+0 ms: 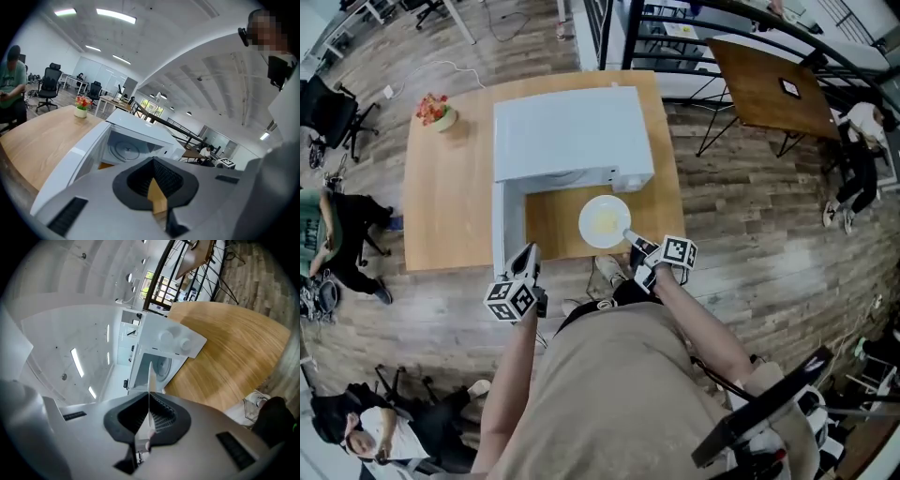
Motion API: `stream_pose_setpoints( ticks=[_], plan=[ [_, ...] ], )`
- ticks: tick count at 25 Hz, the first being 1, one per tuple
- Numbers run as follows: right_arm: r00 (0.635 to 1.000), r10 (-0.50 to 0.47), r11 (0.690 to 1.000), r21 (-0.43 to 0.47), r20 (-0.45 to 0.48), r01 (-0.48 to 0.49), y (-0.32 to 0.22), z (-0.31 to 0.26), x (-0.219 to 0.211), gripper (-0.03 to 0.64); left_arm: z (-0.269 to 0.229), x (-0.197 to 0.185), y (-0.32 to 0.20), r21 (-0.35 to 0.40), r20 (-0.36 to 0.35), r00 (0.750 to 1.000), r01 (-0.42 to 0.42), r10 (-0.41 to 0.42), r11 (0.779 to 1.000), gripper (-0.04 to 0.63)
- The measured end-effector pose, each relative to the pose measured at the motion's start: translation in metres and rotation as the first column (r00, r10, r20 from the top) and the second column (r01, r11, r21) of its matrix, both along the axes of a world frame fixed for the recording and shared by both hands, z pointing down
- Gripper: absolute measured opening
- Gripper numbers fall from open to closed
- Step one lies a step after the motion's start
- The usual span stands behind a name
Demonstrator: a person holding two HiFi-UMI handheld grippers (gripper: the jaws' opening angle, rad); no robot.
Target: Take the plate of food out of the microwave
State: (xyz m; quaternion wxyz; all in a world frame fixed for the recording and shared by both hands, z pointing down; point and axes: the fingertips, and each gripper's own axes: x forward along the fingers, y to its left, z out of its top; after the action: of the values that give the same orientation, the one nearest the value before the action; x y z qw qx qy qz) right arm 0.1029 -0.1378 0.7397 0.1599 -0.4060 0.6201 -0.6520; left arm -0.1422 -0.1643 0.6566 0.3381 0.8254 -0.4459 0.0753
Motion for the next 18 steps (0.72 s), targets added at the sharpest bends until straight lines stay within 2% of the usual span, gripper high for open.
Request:
stream_pose_setpoints(
  ticks=[6,12,18],
  plan=[
    [0.994,-0.107,0.994,-0.013,-0.003,0.107,-0.019,0.030,-0.034,0.014,0.003,-0.031,0.006,0.002,0.026,0.995,0.094,-0.095,0.996,0.002],
    [0.982,-0.189,0.982,-0.029,-0.007,0.189,-0.041,0.068,-0.060,0.014,0.002,-0.061,0.004,0.009,0.033,0.980,0.195,-0.195,0.981,0.002],
    [0.965,-0.261,0.963,-0.076,-0.027,0.258,-0.049,0.100,-0.077,0.014,0.002,-0.073,0.010,0.007,0.046,0.968,0.246,-0.246,0.969,0.002]
  ],
)
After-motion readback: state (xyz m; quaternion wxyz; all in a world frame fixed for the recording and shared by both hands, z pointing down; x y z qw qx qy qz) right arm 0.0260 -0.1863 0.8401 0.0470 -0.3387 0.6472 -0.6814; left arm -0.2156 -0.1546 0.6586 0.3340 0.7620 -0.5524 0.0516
